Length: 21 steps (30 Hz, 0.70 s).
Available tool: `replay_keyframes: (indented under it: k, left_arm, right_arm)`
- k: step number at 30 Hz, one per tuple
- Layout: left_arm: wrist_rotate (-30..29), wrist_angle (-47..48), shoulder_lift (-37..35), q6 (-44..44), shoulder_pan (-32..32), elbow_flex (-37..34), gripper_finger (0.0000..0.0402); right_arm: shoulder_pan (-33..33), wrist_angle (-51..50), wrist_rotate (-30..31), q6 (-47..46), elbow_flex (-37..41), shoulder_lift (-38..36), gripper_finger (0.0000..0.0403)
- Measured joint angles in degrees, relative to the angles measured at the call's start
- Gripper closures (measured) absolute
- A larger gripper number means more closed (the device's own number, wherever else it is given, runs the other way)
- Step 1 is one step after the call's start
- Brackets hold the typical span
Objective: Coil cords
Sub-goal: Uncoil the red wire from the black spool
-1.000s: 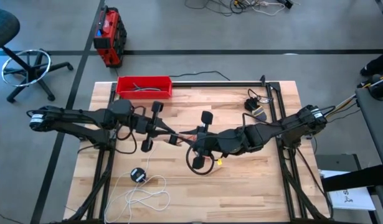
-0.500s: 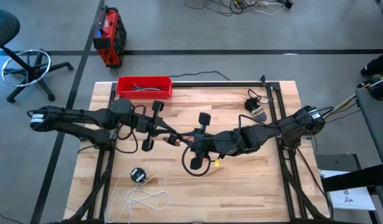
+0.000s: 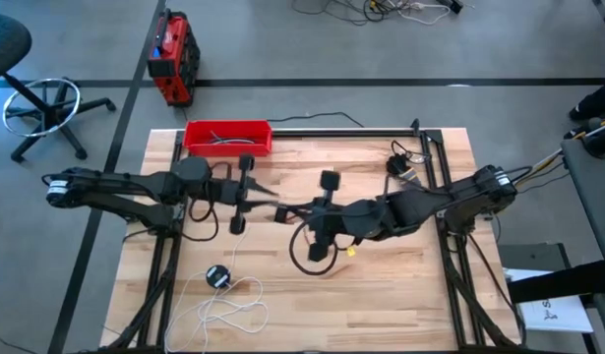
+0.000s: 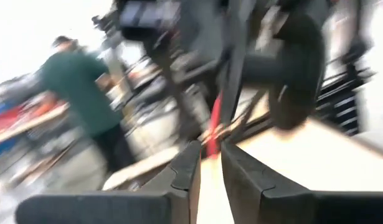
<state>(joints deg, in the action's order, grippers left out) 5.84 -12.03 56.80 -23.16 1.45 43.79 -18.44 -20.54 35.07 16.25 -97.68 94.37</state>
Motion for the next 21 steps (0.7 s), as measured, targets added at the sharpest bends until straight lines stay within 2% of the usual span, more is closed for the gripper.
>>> replay_keyframes:
  k: [3,7,9,13,17,21]
  left_arm:
    - [-10.54,5.07,-1.29,-0.3,0.06,0.0,0.0326]
    - [-22.1,9.7,-3.05,-0.3,0.05,0.12,0.0312]
    - [-24.76,10.65,-3.55,-0.31,0.04,0.21,0.0308]
    - [-25.08,10.55,-4.38,-0.29,0.04,0.31,0.0302]
    - [-25.08,10.75,-4.4,-0.31,0.04,0.32,0.0298]
    - [-25.2,10.73,-4.42,-0.33,0.04,0.31,0.03]
  right_arm:
    - [-0.01,-11.96,2.96,-3.12,-3.77,-0.62,0.0402]
    - [1.53,-30.91,5.39,-12.39,-6.56,-1.17,0.0402]
    - [3.24,-39.89,5.49,-18.9,-6.51,-1.37,0.0402]
    - [6.71,-52.28,5.21,-30.15,-2.44,-1.42,0.0402]
    - [8.59,-50.26,1.33,-35.61,5.08,-1.42,0.0403]
    - [8.59,-36.15,-7.58,-33.03,12.79,-0.51,0.0403]
